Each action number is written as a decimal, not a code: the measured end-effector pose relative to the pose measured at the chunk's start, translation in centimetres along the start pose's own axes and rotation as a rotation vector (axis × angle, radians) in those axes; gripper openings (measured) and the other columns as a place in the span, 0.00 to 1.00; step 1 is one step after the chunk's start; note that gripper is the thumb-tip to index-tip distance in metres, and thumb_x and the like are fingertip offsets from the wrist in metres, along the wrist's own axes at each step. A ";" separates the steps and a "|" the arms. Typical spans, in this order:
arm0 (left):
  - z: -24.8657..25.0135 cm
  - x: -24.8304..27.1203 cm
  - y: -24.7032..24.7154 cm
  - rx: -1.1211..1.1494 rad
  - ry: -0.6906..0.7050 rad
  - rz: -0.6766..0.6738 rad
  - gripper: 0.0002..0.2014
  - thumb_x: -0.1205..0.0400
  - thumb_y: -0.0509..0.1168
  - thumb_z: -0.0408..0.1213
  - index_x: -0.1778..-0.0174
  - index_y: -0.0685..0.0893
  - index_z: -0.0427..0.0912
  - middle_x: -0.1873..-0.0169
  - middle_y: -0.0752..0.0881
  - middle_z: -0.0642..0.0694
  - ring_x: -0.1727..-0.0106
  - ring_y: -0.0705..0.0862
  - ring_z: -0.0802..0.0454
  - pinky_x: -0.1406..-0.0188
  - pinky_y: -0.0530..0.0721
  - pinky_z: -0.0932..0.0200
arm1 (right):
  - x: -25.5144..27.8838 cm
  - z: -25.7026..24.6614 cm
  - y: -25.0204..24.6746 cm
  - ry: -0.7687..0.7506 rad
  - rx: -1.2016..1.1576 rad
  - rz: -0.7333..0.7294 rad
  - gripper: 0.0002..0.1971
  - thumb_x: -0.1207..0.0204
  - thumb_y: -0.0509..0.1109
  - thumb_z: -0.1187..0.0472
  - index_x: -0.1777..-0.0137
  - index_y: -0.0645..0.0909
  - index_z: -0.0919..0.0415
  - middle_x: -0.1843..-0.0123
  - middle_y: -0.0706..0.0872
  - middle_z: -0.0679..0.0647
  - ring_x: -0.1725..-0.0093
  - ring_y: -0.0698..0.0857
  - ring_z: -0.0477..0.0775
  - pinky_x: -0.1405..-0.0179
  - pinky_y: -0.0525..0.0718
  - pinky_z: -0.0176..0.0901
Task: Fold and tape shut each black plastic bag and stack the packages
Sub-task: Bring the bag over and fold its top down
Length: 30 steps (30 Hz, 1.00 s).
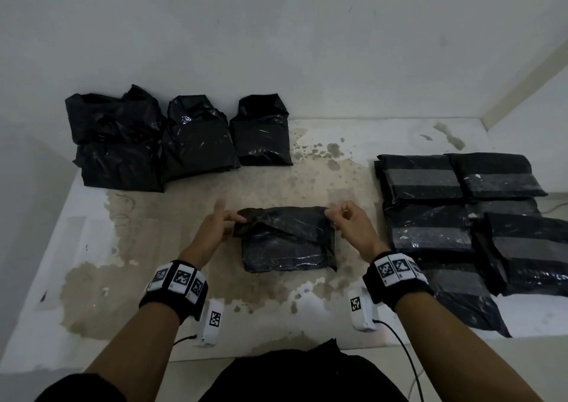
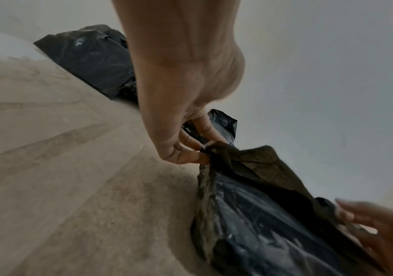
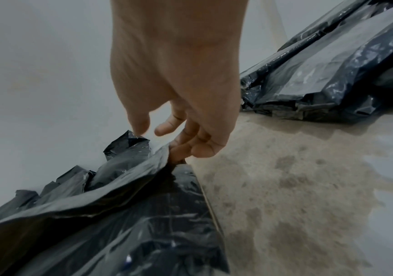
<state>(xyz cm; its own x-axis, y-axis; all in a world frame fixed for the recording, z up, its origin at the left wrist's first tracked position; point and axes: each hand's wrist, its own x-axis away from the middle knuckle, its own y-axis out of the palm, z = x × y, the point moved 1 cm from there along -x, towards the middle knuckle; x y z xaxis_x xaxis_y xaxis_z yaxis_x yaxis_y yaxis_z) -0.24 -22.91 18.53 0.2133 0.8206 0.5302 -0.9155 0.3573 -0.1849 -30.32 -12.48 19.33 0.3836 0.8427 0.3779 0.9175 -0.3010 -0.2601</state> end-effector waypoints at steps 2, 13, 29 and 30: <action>-0.5 -0.2 0.2 -0.080 0.036 0.040 0.19 0.14 0.64 0.55 0.57 0.85 0.42 0.55 0.86 0.47 0.50 0.84 0.45 0.47 0.81 0.48 | -0.1 0.2 0.0 0.015 0.002 -0.039 0.11 0.17 0.72 0.65 0.56 0.74 0.55 0.62 0.78 0.55 0.64 0.77 0.50 0.71 0.78 0.36; -3.0 1.1 0.9 -0.051 0.084 0.068 0.17 0.13 0.66 0.31 0.28 0.77 0.44 0.37 0.83 0.41 0.34 0.82 0.42 0.36 0.85 0.47 | 0.2 2.5 1.7 -0.074 0.158 0.103 0.11 0.13 0.63 0.70 0.53 0.82 0.57 0.58 0.83 0.46 0.59 0.79 0.48 0.59 0.79 0.39; -3.2 4.5 8.4 -0.889 0.729 0.173 0.25 0.10 0.45 0.46 0.26 0.80 0.40 0.28 0.81 0.43 0.20 0.71 0.43 0.15 0.56 0.41 | 4.0 1.1 7.0 -0.653 0.743 0.181 0.16 0.12 0.59 0.54 0.30 0.81 0.56 0.26 0.77 0.58 0.23 0.72 0.61 0.22 0.70 0.57; -3.4 4.6 8.5 -0.857 0.691 0.178 0.26 0.10 0.43 0.47 0.25 0.79 0.40 0.28 0.81 0.42 0.21 0.72 0.43 0.16 0.58 0.42 | 4.1 1.4 8.0 -0.670 0.794 0.095 0.20 0.10 0.55 0.52 0.25 0.78 0.56 0.22 0.75 0.58 0.18 0.69 0.62 0.19 0.67 0.58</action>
<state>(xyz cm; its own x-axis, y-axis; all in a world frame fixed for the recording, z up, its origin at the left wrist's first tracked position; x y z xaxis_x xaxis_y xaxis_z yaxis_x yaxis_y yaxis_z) -5.89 -14.58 16.61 0.4905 0.8672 -0.0862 -0.4710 0.1806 -0.8635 -21.60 -10.82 17.53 0.0904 0.9791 -0.1821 0.4607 -0.2032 -0.8640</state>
